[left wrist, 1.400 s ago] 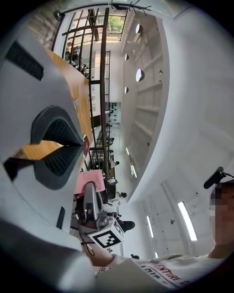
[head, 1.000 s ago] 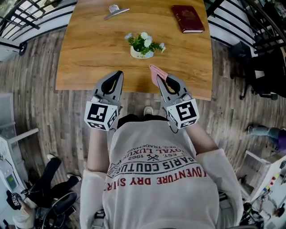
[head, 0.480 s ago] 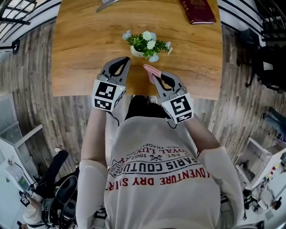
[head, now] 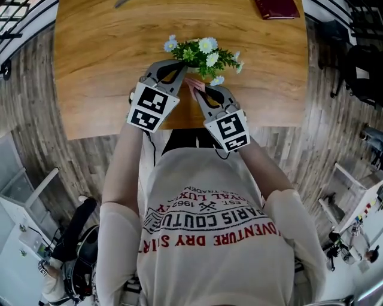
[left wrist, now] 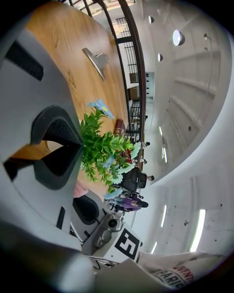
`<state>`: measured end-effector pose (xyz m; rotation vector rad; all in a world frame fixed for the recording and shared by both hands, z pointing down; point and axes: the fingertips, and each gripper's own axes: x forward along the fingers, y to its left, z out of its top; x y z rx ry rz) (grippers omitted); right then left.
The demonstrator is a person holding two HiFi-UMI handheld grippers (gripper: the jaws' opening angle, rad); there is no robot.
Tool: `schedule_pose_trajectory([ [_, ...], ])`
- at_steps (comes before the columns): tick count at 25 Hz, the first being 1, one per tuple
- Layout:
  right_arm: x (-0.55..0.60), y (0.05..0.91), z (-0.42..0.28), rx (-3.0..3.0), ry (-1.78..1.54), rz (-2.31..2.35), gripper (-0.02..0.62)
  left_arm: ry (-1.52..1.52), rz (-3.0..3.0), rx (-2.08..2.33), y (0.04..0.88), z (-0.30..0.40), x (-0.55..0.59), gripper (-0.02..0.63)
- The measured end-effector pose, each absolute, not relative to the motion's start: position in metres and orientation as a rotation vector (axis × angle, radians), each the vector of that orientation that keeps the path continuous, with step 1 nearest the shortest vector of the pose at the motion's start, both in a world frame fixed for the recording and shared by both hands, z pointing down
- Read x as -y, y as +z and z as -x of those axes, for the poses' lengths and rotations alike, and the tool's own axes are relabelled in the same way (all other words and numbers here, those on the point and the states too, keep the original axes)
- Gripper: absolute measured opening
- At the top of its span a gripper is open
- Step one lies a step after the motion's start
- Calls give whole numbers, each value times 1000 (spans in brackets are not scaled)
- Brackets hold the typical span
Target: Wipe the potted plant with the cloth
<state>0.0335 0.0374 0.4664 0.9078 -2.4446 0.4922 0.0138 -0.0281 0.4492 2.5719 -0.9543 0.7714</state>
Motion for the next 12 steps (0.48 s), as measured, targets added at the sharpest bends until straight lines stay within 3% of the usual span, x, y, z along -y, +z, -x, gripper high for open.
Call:
schedule_pose_trajectory([
  [12, -16, 494, -18, 2378, 641, -1050, 43, 806, -2583, 814, 450, -19, 29, 15],
])
